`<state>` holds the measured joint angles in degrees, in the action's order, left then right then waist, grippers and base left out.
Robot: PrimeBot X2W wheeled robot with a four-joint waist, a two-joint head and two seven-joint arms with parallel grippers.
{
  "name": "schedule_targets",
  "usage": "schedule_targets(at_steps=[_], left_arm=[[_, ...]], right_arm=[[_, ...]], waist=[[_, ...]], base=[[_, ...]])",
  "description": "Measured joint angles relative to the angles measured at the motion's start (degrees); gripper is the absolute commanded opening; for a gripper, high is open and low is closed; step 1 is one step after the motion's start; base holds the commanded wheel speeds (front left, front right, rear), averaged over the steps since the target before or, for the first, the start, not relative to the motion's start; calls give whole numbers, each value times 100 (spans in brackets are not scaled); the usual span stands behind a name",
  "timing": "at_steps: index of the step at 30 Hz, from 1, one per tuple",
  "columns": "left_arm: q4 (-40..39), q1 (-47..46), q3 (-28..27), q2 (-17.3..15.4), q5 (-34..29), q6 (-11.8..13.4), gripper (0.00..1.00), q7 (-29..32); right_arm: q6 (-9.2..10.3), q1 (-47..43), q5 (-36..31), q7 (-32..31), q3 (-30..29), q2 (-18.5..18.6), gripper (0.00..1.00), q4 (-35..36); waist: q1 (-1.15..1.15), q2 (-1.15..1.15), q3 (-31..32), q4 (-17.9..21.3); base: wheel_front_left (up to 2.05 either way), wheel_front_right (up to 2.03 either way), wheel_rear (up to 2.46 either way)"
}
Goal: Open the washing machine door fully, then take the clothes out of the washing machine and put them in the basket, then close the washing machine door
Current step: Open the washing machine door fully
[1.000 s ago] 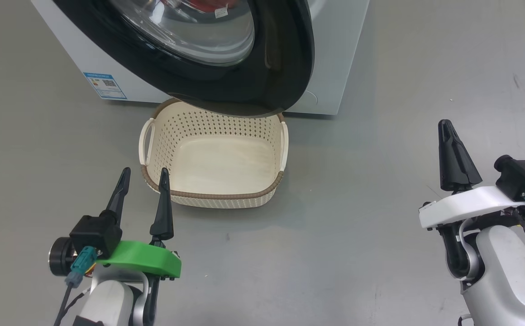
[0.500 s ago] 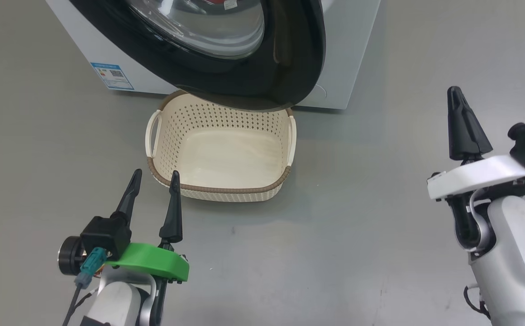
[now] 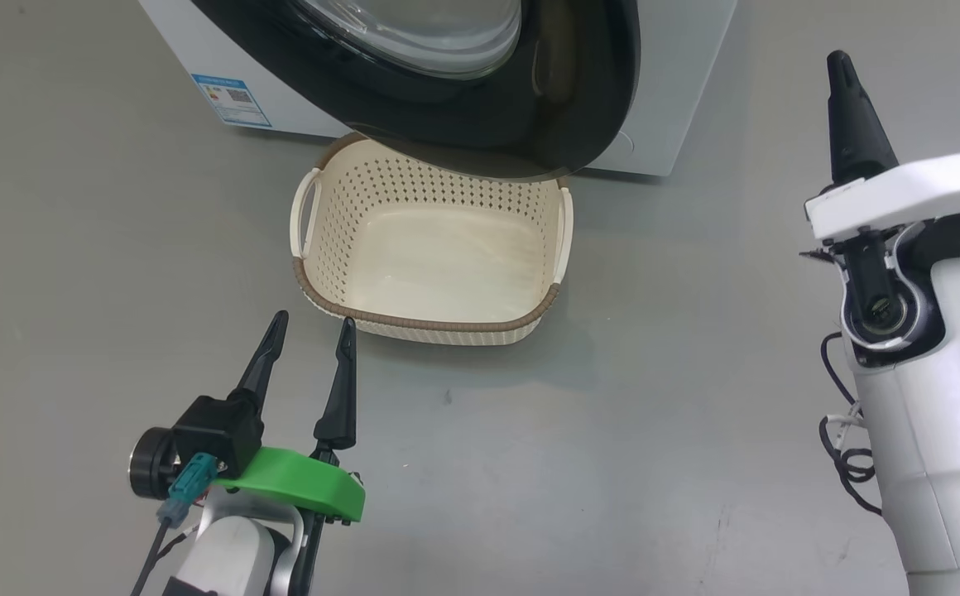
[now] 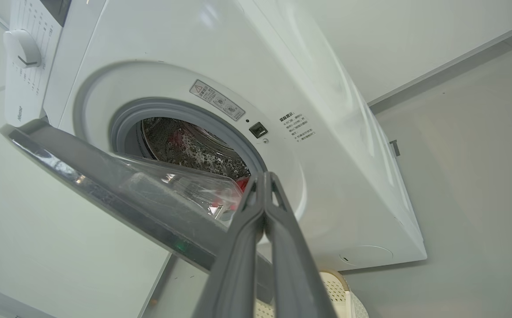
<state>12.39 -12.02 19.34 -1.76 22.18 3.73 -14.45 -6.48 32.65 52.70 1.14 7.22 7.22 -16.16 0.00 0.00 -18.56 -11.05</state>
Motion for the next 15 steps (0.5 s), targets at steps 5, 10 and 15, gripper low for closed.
schedule_targets(at_steps=[5,10,15], left_arm=[[-1,-87,80,0,52,0,100,0],[-7,-156,118,0,87,0,100,0],[-14,-229,138,0,137,0,100,0]], right_arm=[[4,483,661,-641,-189,-75,0,-212],[18,738,855,-1081,-164,-51,0,-326],[219,1053,1203,-1510,-237,-56,0,-481]], waist=[[0,0,-120,-125],[0,0,-199,-208],[0,0,-294,-312]], base=[[0,0,0],[0,0,0],[0,0,0]])
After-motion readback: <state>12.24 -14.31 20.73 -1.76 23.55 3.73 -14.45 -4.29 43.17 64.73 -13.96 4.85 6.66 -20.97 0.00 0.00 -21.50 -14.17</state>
